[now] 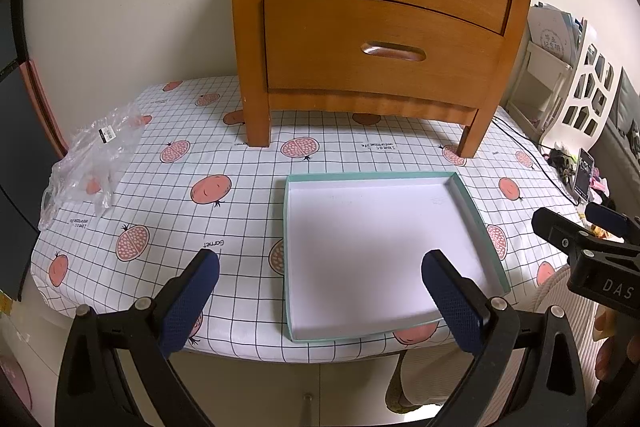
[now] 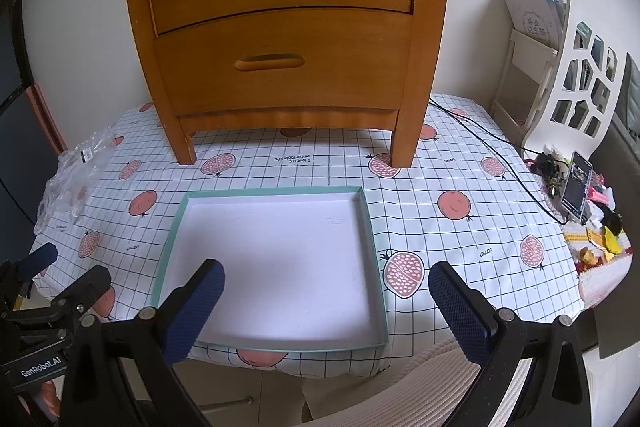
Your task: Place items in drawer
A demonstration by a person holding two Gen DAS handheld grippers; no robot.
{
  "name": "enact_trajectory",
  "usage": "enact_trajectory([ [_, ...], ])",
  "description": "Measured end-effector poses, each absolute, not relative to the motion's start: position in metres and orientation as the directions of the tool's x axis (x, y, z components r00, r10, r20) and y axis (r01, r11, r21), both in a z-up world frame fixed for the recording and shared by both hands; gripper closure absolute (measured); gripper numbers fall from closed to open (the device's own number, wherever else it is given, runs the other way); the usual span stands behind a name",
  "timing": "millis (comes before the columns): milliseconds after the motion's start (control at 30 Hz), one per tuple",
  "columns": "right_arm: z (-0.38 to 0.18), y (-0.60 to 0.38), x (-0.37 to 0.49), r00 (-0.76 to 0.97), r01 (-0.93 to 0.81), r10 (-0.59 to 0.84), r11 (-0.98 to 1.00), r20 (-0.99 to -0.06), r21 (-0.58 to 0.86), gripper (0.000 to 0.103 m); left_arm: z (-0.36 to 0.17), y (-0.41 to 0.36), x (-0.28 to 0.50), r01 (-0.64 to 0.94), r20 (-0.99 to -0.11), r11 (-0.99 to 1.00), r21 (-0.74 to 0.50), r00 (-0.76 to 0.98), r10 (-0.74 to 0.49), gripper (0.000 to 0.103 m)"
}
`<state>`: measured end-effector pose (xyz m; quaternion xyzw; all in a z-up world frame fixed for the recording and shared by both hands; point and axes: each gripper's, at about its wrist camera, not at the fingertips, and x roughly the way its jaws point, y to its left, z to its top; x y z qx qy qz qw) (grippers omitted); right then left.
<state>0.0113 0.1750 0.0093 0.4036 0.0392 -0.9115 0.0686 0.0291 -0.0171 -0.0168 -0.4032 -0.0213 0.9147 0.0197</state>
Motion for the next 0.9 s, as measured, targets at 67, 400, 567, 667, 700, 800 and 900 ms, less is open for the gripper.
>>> enact_trajectory([
  [67,0.0092,0.1752,0.0113,-0.665,0.157,-0.094,-0.987,-0.741,-0.016,0.000,-0.0172,-0.0168,0.0293,-0.019,-0.737,-0.998,-0.053,-0.674,0.051,0.002],
  [400,0.0090,0.1757,0.0110,-0.665,0.159,-0.095,-0.987,-0.741,-0.016,0.000,-0.0172,-0.0178,0.0283,-0.022,-0.740,-0.998,-0.050,-0.671,0.052,0.002],
  [567,0.0094,0.1759,0.0107,-0.665,0.160,-0.096,-0.987,-0.741,-0.016,0.000,-0.0174,-0.0172,0.0284,-0.022,-0.741,-0.998,-0.050,-0.670,0.052,0.002],
  [667,0.0095,0.1760,0.0105,-0.664,0.161,-0.096,-0.987,-0.742,-0.016,0.000,-0.0172,-0.0170,0.0283,-0.022,-0.741,-0.999,-0.050,-0.670,0.052,0.002],
  [700,0.0096,0.1761,0.0106,-0.664,0.160,-0.096,-0.987,-0.742,-0.016,0.000,-0.0173,-0.0167,0.0284,-0.022,-0.741,-0.999,-0.050,-0.670,0.052,0.002],
  [800,0.0094,0.1762,0.0105,-0.664,0.161,-0.096,-0.987,-0.741,-0.016,0.000,-0.0173,-0.0161,0.0285,-0.021,-0.741,-0.999,-0.049,-0.670,0.050,0.002],
  [900,0.0094,0.1762,0.0106,-0.664,0.160,-0.096,-0.987,-0.742,-0.016,0.000,-0.0173,-0.0162,0.0285,-0.018,-0.741,-0.999,-0.050,-0.669,0.050,0.002],
])
